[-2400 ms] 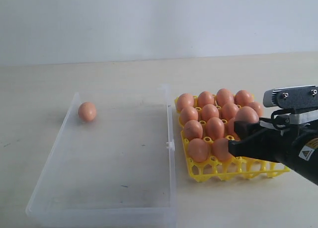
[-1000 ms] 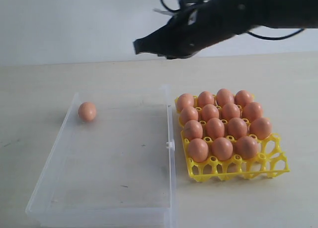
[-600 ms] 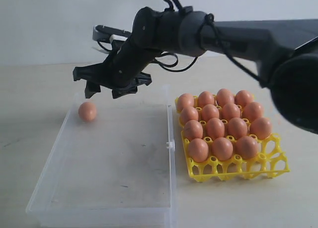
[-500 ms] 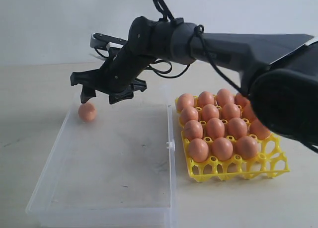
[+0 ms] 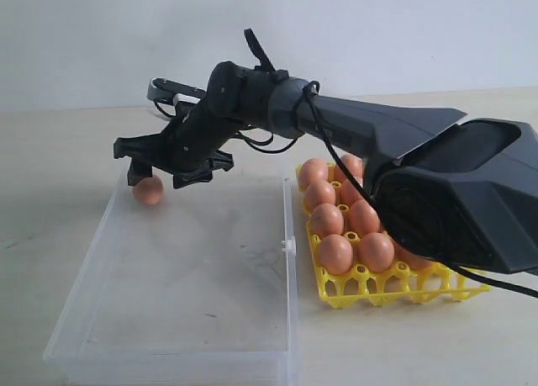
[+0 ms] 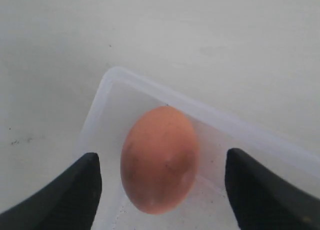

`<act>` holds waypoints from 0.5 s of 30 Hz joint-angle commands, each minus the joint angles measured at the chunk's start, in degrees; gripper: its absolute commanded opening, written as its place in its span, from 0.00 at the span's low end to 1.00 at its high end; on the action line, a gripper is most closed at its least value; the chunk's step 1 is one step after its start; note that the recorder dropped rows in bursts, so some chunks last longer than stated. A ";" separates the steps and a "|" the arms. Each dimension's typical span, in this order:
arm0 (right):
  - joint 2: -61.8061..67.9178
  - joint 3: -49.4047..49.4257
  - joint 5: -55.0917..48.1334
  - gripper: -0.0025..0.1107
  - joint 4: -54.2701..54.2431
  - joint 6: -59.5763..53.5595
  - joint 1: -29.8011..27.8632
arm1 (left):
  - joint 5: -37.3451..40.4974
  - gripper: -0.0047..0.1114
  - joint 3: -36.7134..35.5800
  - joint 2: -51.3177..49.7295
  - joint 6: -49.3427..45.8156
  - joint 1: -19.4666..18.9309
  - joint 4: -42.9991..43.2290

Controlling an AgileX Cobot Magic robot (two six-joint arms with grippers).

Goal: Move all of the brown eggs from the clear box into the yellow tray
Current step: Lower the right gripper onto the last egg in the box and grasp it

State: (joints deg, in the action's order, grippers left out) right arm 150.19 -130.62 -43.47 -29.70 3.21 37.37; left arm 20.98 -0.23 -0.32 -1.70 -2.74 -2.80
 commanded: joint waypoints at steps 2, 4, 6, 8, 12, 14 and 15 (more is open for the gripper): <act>1.13 -1.27 1.36 0.60 -0.54 -0.62 0.64 | -0.71 0.04 0.23 0.32 0.00 0.49 -0.32; 1.50 -1.27 2.13 0.58 -1.60 -0.62 0.64 | -0.71 0.04 0.23 0.32 0.00 0.49 -0.32; 1.74 -1.27 3.01 0.57 -1.85 -0.62 0.89 | -0.71 0.04 0.23 0.32 0.00 0.49 -0.32; 1.86 -1.27 3.42 0.56 -1.85 -0.62 1.14 | -0.71 0.04 0.23 0.32 0.00 0.49 -0.32; 2.01 -1.27 3.62 0.19 -1.85 -0.62 1.23 | -0.71 0.04 0.23 0.32 0.00 0.49 -0.32; 1.69 -1.27 3.14 0.02 -1.48 -0.85 1.23 | -0.71 0.04 0.23 0.32 0.00 0.49 -0.32; 1.29 -1.27 2.77 0.02 -0.96 -1.31 1.23 | -0.71 0.04 0.23 0.32 0.00 0.49 -0.32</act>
State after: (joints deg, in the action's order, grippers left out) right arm 152.21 -131.32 -40.71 -31.52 3.17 38.49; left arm 20.98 -0.23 -0.32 -1.70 -2.74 -2.80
